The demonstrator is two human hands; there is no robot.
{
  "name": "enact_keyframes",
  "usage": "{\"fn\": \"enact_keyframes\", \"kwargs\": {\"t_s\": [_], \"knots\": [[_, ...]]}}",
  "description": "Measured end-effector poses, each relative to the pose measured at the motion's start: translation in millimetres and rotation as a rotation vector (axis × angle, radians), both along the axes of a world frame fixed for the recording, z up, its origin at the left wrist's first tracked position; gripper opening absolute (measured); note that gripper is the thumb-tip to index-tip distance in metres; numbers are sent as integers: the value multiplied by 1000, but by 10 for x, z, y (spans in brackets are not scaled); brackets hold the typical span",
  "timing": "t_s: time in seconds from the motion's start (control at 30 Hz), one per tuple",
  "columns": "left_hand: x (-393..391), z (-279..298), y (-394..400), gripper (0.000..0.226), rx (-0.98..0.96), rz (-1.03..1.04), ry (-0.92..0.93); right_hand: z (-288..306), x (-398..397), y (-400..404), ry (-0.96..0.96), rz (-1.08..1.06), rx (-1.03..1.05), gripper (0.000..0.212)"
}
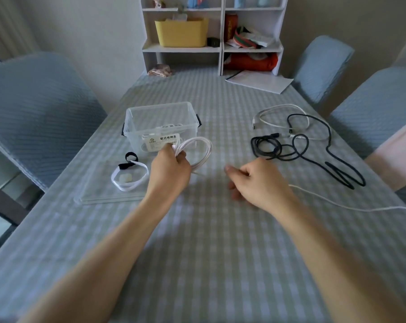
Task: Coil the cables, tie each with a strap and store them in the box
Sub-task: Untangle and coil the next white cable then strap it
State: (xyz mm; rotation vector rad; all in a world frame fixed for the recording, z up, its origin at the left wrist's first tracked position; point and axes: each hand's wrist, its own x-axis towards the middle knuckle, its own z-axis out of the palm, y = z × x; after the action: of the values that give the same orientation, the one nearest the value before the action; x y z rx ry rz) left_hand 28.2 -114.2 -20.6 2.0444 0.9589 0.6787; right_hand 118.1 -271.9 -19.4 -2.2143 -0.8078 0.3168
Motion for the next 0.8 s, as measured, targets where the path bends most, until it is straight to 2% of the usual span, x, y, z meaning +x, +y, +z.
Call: {"fn": "enact_keyframes", "kwargs": {"t_s": [0.1,0.2,0.27,0.37,0.47,0.63,0.8], "knots": [[-27,18,-57,20,2,-11,15,-9,-7,45,216,-70,178,39],[-40,-17,-134,22,65,-97,91,-16,-12,53,285,-106,380,28],[-35,-44,-168,22,134,-150,147,-65,-10,62,177,-82,387,24],[-41,-25,-171,20,215,-226,195,-155,-10,79,-118,-22,277,29],[-53,6,-145,18,219,-309,231,-175,-28,103,-235,-11,284,30],[-55,-3,-131,19,225,-461,309,-201,-49,102,-311,49,276,25],[-120,7,-62,13,334,-497,347,-129,-34,50,-200,209,178,23]]}}
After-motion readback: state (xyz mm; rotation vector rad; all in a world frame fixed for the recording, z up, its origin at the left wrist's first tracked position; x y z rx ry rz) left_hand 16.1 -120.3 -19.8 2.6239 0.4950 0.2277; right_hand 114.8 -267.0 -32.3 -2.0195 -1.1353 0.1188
